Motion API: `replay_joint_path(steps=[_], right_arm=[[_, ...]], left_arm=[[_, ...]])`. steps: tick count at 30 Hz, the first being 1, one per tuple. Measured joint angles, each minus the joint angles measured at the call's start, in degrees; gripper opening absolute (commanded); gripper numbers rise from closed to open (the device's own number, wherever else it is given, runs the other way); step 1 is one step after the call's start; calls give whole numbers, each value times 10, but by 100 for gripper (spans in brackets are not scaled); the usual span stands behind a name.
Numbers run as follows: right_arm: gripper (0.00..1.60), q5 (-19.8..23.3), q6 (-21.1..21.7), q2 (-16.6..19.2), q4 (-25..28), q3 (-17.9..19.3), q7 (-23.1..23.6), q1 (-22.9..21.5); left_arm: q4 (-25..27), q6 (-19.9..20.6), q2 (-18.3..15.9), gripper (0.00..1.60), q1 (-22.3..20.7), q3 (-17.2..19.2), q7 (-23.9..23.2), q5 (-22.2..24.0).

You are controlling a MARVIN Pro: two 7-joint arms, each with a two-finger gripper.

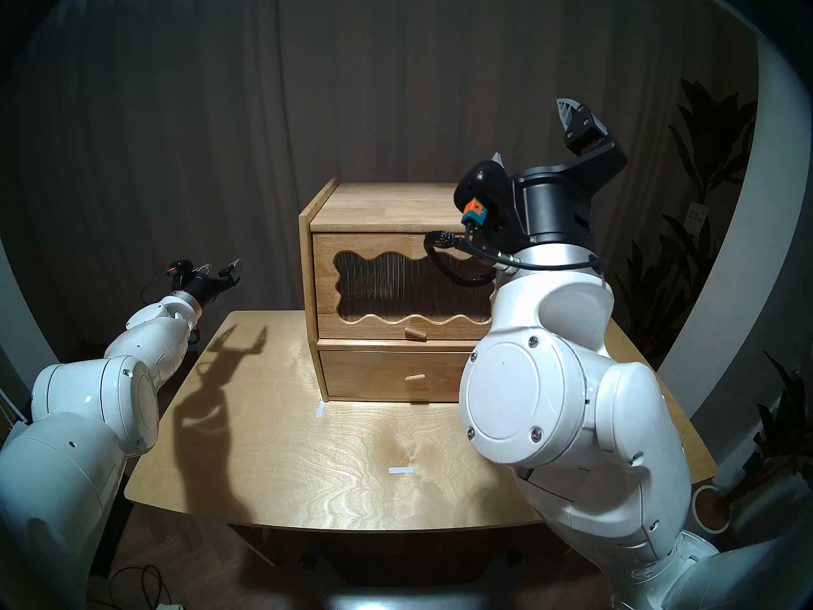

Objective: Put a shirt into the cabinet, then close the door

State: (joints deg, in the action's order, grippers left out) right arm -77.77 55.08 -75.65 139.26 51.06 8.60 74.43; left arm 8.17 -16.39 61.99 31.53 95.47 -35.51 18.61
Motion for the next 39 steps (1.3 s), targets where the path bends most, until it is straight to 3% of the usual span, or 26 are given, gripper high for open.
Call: replay_joint_path(steps=[25, 39], right_arm=[[160, -12, 0, -11, 0, 143, -74, 59], [160, 32, 0, -51, 0, 243, -96, 81]], left_arm=[[-2, 0, 0, 160, 5, 0, -3, 0], [-6, 0, 0, 160, 12, 0, -5, 0]])
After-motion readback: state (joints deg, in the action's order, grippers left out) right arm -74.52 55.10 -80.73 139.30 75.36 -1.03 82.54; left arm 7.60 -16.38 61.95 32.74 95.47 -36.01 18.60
